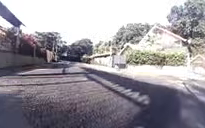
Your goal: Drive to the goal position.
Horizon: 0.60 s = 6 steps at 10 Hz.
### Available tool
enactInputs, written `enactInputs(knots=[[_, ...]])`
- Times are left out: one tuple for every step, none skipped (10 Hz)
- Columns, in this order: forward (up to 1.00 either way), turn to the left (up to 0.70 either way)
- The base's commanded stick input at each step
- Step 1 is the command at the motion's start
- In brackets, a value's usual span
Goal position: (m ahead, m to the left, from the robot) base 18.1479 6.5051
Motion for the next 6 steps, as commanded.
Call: enactInputs(knots=[[0.70, 0.00], [0.70, 0.00], [0.70, 0.00], [0.70, 0.00], [0.70, 0.00], [0.70, 0.00]])
